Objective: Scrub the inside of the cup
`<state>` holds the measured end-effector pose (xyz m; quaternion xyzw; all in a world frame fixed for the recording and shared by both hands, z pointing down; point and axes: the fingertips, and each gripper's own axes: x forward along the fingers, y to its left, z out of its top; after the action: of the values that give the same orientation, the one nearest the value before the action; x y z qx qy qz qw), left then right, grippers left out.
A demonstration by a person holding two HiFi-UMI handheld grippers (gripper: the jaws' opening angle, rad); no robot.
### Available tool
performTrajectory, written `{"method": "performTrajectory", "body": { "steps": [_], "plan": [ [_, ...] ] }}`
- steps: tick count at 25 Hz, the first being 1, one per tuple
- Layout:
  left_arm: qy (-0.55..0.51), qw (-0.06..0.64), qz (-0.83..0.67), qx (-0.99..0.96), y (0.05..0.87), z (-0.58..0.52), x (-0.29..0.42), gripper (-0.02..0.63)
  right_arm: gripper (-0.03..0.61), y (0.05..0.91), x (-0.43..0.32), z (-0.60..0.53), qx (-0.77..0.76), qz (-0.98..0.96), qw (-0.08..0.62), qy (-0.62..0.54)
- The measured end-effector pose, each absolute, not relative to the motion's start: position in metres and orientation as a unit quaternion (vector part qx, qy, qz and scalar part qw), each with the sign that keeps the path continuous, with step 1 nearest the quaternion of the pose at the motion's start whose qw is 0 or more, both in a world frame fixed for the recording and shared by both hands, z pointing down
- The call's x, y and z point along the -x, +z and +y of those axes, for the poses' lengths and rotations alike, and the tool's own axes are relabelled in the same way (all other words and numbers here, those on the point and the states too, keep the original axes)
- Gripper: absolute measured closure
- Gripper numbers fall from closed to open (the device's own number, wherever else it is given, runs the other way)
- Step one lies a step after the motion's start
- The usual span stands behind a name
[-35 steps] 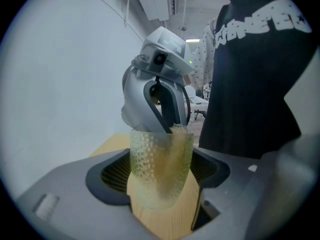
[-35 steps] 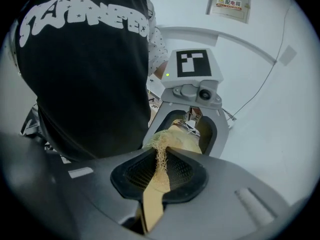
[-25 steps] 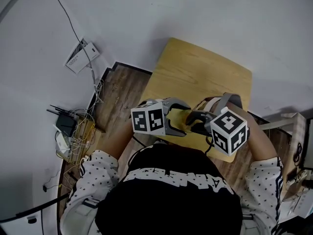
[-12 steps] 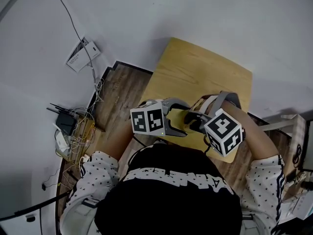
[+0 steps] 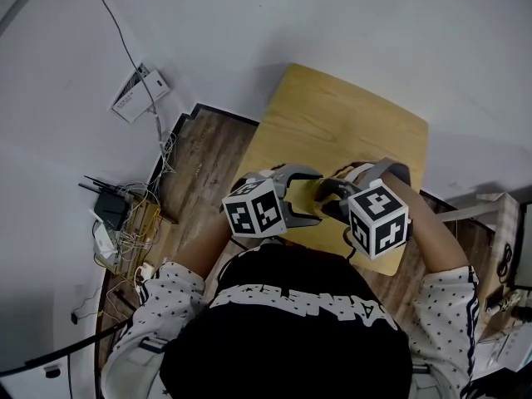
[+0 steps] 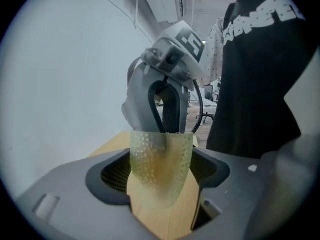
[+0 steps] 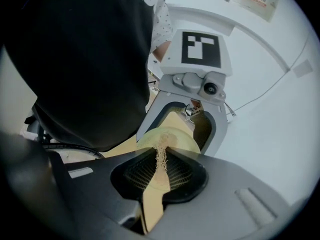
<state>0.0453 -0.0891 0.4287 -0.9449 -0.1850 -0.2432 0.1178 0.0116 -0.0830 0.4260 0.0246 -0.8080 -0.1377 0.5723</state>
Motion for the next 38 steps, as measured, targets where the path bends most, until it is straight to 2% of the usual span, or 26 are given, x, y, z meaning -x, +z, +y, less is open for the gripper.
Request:
{"method": "performTrajectory", "body": {
  "steps": [10,17,38],
  "plan": [
    [-0.224,0.116,-0.15,0.956,0.433,-0.09,-0.048,0.247,0.523,0.43,-0.01,-0.086,-0.087,-0.829,0.55,-0.051],
    [-0.213,0.128,-0.131,0.96,0.429,-0.093,-0.054,0.247,0.525,0.423,-0.012,-0.091,-0.144,-0.857,0.492,0.046],
    [-0.181,0.163,-0.175,0.954,0.431,-0.065,-0.1,0.247,0.526,0.423,-0.063,-0.08,-0.339,-0.831,0.386,0.212]
  ]
}}
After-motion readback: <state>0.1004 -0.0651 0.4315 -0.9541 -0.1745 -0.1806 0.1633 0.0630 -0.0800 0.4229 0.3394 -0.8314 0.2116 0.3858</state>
